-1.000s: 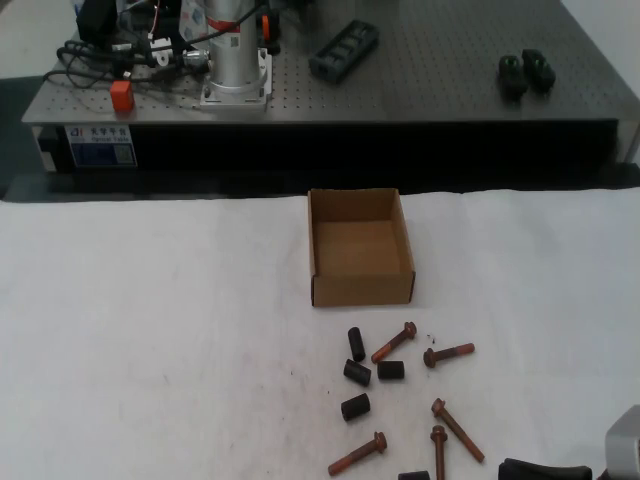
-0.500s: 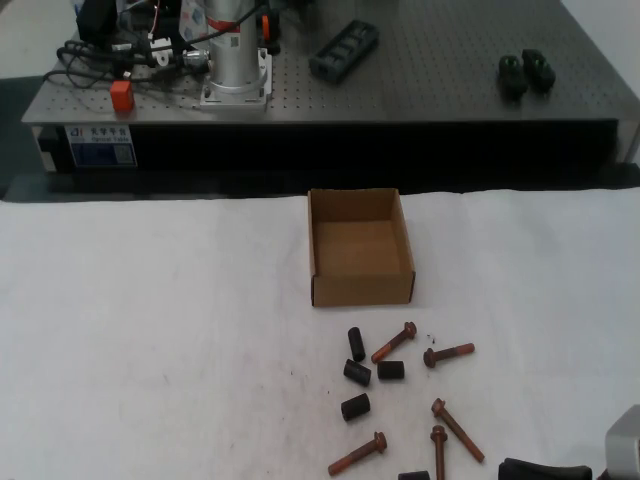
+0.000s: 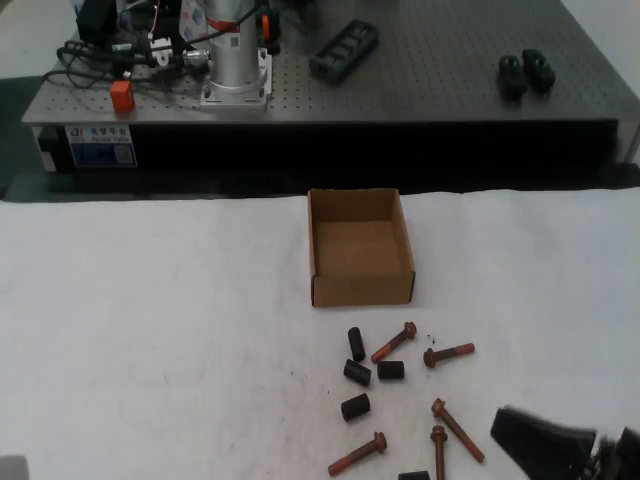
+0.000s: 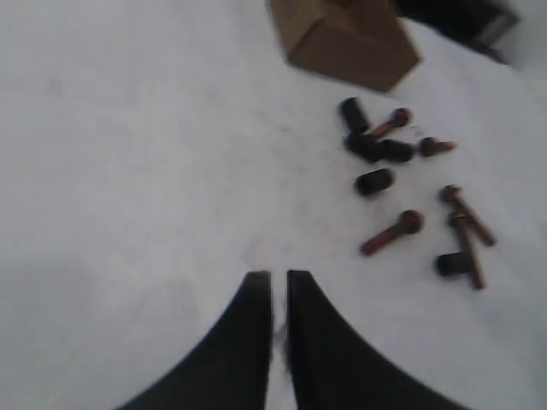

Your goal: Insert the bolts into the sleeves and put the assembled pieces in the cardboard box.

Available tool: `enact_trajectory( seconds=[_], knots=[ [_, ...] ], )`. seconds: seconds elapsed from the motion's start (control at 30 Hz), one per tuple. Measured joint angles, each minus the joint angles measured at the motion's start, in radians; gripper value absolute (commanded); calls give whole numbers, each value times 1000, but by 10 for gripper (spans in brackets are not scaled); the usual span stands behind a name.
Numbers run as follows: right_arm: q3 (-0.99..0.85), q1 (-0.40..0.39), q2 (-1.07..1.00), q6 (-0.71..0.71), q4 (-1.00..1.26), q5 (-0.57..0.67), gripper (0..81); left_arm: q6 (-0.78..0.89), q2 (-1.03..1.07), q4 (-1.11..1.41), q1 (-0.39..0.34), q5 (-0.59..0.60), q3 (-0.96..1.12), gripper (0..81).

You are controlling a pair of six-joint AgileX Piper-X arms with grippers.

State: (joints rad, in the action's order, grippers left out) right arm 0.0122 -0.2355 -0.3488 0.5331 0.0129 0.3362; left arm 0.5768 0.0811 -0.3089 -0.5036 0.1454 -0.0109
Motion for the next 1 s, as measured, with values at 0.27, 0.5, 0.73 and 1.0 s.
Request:
enact_trajectory(
  seconds=[0.27,0.5,0.73,1.0],
  knots=[
    [-162,0,-152,-60,-13,-14,295,-42,96,61,0,72,5,314],
    [-710,0,-814,-605,-665,-225,295,-133,266,79,0,97,84,314],
    [-905,0,-1119,-734,-808,-304,295,-278,522,95,0,124,244,314],
    [-975,0,-1334,-768,-850,-325,295,-341,875,102,0,174,429,314]
  ],
)
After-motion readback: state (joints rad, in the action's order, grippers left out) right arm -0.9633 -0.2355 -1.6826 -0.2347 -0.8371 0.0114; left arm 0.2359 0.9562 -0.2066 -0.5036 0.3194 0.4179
